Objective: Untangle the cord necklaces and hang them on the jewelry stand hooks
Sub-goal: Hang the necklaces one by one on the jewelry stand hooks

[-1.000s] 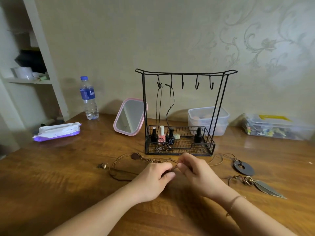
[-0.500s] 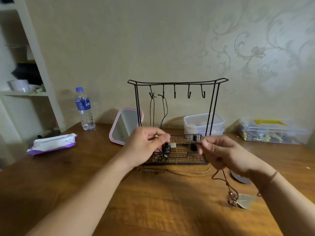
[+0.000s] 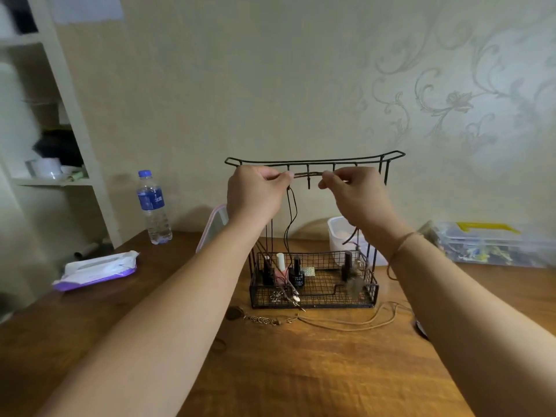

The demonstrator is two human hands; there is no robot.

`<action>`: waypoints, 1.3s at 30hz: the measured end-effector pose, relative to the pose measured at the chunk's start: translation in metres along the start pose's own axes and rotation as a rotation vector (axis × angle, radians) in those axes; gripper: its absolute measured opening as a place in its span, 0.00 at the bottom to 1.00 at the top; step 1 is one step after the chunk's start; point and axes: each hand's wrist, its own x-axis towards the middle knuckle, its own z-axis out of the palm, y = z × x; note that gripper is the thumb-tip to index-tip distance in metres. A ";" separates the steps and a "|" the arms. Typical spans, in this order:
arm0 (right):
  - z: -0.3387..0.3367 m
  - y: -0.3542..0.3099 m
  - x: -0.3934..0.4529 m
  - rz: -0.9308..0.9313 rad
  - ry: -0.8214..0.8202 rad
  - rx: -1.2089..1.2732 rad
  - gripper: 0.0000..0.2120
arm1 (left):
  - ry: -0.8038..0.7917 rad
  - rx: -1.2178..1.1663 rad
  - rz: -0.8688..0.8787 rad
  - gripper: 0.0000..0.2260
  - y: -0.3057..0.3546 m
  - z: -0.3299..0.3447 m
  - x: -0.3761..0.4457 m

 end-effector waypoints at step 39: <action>0.043 0.088 -0.093 0.181 -0.577 0.263 0.15 | -0.539 -0.574 -0.252 0.14 0.000 0.029 -0.063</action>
